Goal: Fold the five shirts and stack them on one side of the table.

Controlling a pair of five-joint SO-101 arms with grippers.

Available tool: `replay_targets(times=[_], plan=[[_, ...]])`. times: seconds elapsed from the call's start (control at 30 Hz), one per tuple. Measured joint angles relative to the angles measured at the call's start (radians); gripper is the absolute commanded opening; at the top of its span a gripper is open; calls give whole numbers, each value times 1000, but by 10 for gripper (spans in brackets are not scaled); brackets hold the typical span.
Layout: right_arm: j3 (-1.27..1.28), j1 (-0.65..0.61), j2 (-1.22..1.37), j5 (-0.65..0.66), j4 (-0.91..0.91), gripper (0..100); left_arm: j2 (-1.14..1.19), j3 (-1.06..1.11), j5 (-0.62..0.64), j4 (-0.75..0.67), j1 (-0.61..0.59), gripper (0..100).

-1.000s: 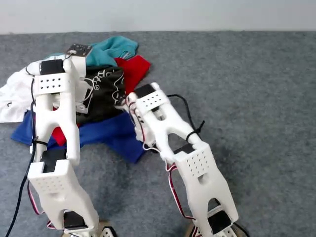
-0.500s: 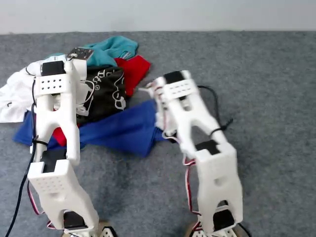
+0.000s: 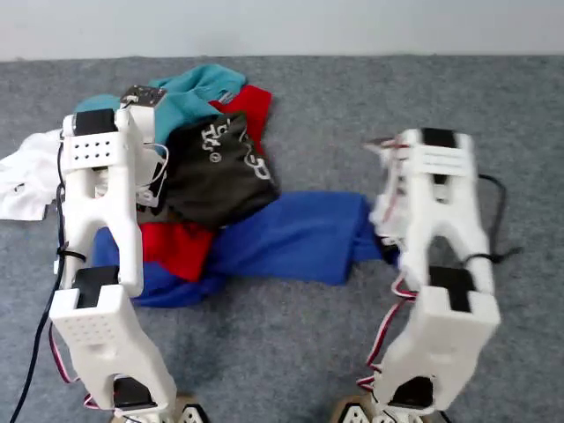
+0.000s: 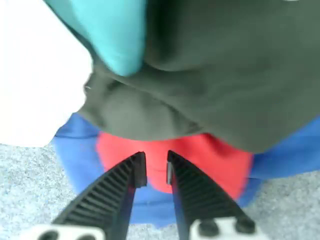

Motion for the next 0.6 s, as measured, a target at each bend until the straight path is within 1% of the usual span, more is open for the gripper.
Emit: replay_targets(times=[0.17,0.27,0.37,0.47,0.53,0.6], plan=[[0,161,-34,0,0,13,0,0,0,0,0,81],[0,230,-34,0,0,14,0,9,0,-5,3,81],[0,269,-15,0,0,15,0,51,5,-21,35,81],[0,273,25,0,0,24,0,95,5,-32,103,83],[0,273,41,0,0,79,0,109,5,-37,160,83],[0,273,48,0,0,170,0,112,0,-35,216,84]])
